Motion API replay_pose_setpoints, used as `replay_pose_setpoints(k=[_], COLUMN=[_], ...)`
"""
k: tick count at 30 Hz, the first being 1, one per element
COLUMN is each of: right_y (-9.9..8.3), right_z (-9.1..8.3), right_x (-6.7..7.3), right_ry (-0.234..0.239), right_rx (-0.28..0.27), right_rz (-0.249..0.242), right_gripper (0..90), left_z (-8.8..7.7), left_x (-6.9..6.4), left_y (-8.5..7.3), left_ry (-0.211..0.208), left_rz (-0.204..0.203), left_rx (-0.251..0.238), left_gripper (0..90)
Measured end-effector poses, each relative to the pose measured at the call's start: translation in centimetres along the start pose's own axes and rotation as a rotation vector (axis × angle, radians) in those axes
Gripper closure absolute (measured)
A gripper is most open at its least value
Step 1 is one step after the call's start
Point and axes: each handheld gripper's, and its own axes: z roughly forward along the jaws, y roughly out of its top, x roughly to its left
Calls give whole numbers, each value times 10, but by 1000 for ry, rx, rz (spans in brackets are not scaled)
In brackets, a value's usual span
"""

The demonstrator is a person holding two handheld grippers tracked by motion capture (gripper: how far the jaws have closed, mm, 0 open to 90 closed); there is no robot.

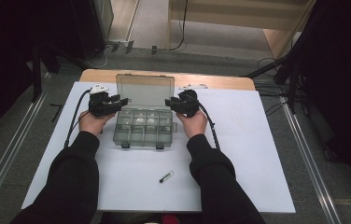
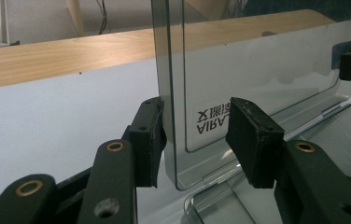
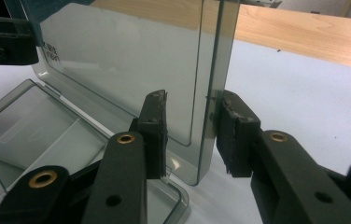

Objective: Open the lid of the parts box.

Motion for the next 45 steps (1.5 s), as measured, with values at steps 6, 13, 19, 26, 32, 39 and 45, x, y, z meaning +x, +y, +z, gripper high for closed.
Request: replay_pose_setpoints(k=[6, 13, 19, 26, 32, 39, 45], right_y=[-2, -5, -6, -8, -10, -11, -12], right_z=[4, 9, 12, 15, 18, 20, 21], right_x=[-1, -3, -3, -5, -4, -5, -7], right_ry=[-12, -18, -17, -11, -15, -12, 1], right_rx=[8, 22, 26, 33, 51, 66, 71], right_rz=[0, 7, 21, 35, 36, 47, 64], right_gripper=[663, 653, 632, 613, 579, 567, 555], left_z=[4, 9, 14, 17, 20, 23, 24], left_x=[1, 2, 2, 3, 3, 4, 5], left_y=[-2, -5, -7, -9, -11, -13, -14], left_ry=[6, 18, 36, 37, 36, 25, 20], left_rz=[-11, -22, -15, -30, -38, -52, -59], left_rx=[-2, 5, 10, 16, 25, 33, 39], left_gripper=[551, 550, 549, 548, 525, 496, 477])
